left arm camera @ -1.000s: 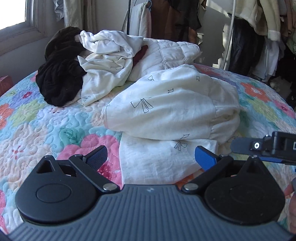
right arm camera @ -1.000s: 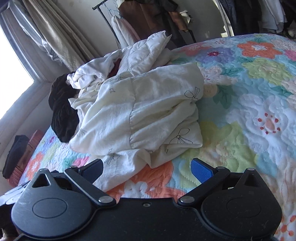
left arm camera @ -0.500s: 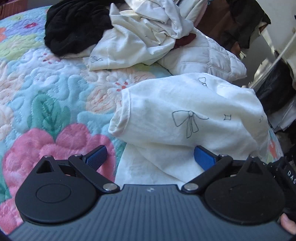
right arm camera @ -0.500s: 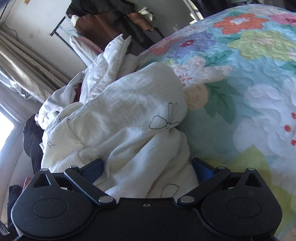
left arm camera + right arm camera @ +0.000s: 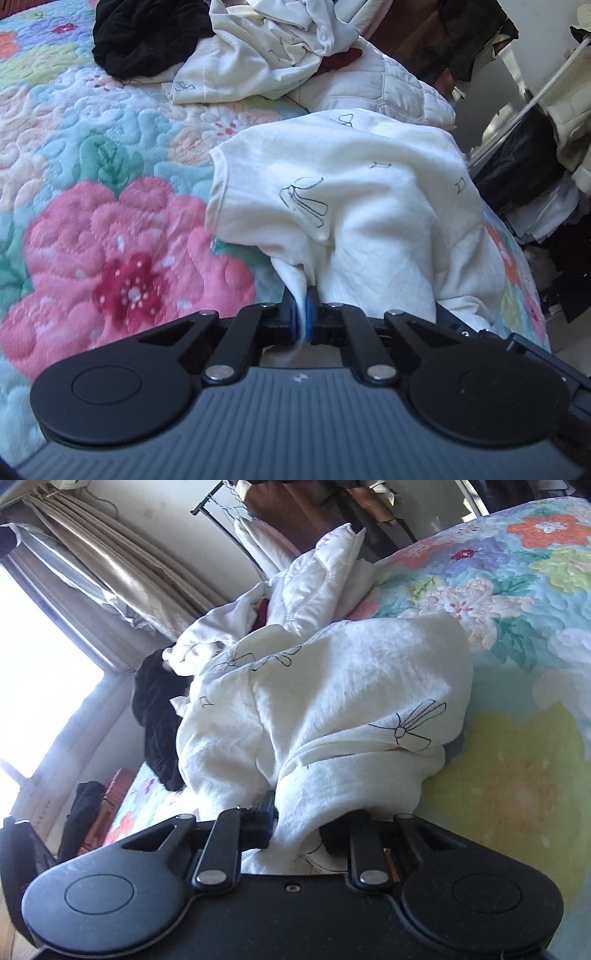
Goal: Fold clothes
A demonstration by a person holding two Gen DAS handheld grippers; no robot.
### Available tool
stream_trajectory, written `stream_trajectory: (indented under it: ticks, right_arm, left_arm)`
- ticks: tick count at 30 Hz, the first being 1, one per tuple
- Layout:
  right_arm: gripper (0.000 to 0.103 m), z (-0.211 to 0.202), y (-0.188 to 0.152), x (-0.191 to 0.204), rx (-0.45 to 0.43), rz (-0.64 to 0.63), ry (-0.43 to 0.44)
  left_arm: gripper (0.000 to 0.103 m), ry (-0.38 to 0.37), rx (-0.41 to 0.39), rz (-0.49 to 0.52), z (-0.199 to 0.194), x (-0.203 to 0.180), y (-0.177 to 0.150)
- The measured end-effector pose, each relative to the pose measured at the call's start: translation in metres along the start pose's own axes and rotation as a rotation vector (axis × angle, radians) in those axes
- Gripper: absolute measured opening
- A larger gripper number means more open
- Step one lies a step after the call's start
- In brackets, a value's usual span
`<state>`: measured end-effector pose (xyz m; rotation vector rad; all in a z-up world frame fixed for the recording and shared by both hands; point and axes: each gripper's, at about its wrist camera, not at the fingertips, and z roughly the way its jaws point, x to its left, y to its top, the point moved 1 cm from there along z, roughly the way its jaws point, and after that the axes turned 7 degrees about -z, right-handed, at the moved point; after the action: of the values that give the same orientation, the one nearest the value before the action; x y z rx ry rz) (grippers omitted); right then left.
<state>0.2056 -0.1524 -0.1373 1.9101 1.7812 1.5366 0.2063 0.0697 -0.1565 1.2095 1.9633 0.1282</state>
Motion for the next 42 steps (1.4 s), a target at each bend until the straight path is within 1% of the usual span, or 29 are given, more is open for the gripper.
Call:
stream_trajectory:
  ticks: [3,6,9,13,16,19,22,24,27,28,29,31,33,35,37,39,40,41,42]
  right_arm:
    - [0.022,-0.034,-0.016,0.02,0.024,-0.018,0.051]
    - [0.022,-0.074,-0.03,0.037,0.04,-0.029,0.098]
    - [0.022,-0.106,-0.032,0.061,0.075,-0.089,0.137]
    - [0.022,-0.153,-0.027,0.1,0.095,-0.185,0.188]
    - [0.022,-0.191,-0.027,0.125,0.119,-0.168,0.229]
    - [0.022,-0.226,-0.035,0.145,0.161,-0.124,0.262]
    - [0.022,-0.253,-0.045,0.162,0.205,-0.094,0.274]
    - [0.022,-0.272,-0.053,0.175,0.25,-0.068,0.274]
    - [0.022,-0.304,-0.069,0.194,0.309,-0.018,0.246]
    - [0.022,-0.321,-0.076,0.204,0.32,-0.016,0.239]
    - [0.022,-0.336,-0.083,0.214,0.312,-0.049,0.238]
    - [0.022,-0.356,-0.099,0.226,0.291,-0.108,0.234]
    - [0.022,-0.363,-0.114,0.225,0.257,-0.131,0.221]
    - [0.022,-0.358,-0.122,0.218,0.201,-0.16,0.189]
    - [0.022,-0.351,-0.131,0.219,0.098,-0.269,0.152]
    - [0.022,-0.346,-0.143,0.22,-0.048,-0.419,0.117]
    - [0.022,-0.344,-0.149,0.221,-0.12,-0.485,0.1]
    - [0.022,-0.34,-0.156,0.218,-0.195,-0.548,0.096]
    - [0.022,-0.337,-0.16,0.214,-0.246,-0.575,0.118]
  left_arm:
    - [0.003,-0.056,0.022,0.019,-0.033,-0.003,-0.018]
    - [0.003,-0.113,0.033,0.019,-0.075,-0.001,-0.033]
    - [0.003,-0.145,0.041,0.033,-0.119,-0.003,-0.039]
    - [0.003,-0.158,0.045,0.146,-0.181,-0.024,-0.04]
    - [0.003,-0.133,0.045,0.291,-0.239,-0.045,-0.049]
    - [0.003,-0.133,0.046,0.37,-0.287,-0.053,-0.058]
    - [0.003,-0.137,0.096,0.39,-0.328,-0.057,-0.067]
    - [0.003,-0.144,0.146,0.398,-0.354,-0.061,-0.074]
    - [0.003,-0.168,0.225,0.415,-0.39,-0.063,-0.089]
    - [0.002,-0.175,0.236,0.435,-0.403,-0.062,-0.1]
    - [0.002,-0.182,0.245,0.458,-0.416,-0.062,-0.111]
    - [0.002,-0.182,0.228,0.487,-0.433,-0.058,-0.133]
    - [0.002,-0.179,0.2,0.49,-0.436,-0.052,-0.15]
    - [0.002,-0.171,0.148,0.49,-0.427,-0.045,-0.162]
    - [0.002,-0.17,0.061,0.491,-0.413,-0.039,-0.171]
    - [0.002,-0.187,-0.038,0.483,-0.402,-0.034,-0.179]
    - [0.002,-0.207,-0.087,0.449,-0.395,-0.03,-0.18]
    - [0.002,-0.212,-0.11,0.421,-0.388,-0.026,-0.18]
    - [0.002,-0.215,-0.13,0.394,-0.38,-0.022,-0.181]
